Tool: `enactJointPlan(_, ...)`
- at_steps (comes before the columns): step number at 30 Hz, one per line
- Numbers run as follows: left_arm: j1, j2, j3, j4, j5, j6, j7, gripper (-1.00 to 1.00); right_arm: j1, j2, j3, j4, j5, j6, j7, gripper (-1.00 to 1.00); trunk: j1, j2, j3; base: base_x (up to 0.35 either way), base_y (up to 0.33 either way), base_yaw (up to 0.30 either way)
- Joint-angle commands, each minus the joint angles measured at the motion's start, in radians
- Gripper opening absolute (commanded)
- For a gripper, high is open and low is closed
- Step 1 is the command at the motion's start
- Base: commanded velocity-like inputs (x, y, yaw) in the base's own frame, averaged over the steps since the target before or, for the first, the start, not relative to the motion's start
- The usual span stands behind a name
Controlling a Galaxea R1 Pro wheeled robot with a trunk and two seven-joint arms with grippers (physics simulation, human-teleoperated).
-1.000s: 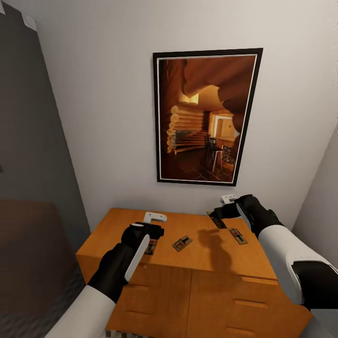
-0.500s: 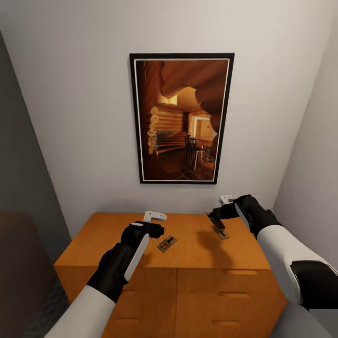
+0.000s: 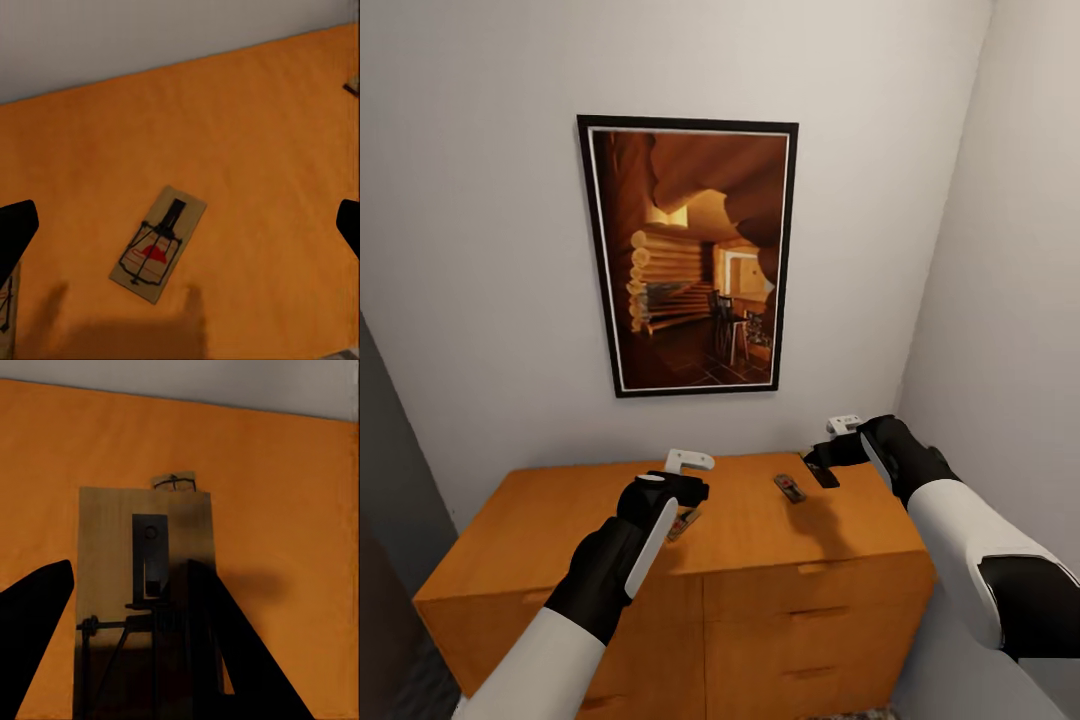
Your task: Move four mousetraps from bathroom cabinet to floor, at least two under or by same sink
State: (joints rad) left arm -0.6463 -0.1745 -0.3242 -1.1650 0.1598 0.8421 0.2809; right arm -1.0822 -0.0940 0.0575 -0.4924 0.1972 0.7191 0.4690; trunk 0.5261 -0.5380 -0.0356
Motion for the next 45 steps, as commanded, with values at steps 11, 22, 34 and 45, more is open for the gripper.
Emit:
enactJointPlan(11,-0.001,0.0,0.0,-0.001,0.009,0.003,0.012,1.0,-0.001,-0.001,0.004,-0.002,0.01,0.002,0.01,-1.0,0.001,-0.002,0.004,0.0,0.0,-0.205)
enactJointPlan(22,-0.001,0.0,0.0,0.0,0.008,0.003,0.013,1.0,-0.001,0.0,0.004,-0.002,0.01,0.001,0.011,-1.0,0.001,-0.002,0.007,0.0,0.0,-0.075)
enactJointPlan(34,-0.001,0.0,0.0,0.003,0.004,0.004,0.016,1.0,-0.001,0.0,0.005,-0.002,0.009,0.0,0.014,-1.0,0.001,-0.002,0.007,-0.001,0.003,-0.001)
enactJointPlan(45,-0.001,0.0,0.005,0.008,0.005,0.005,0.014,1.0,-0.001,0.0,0.005,-0.002,0.008,0.0,0.016,-1.0,0.001,-0.002,0.007,-0.063,0.139,0.0)
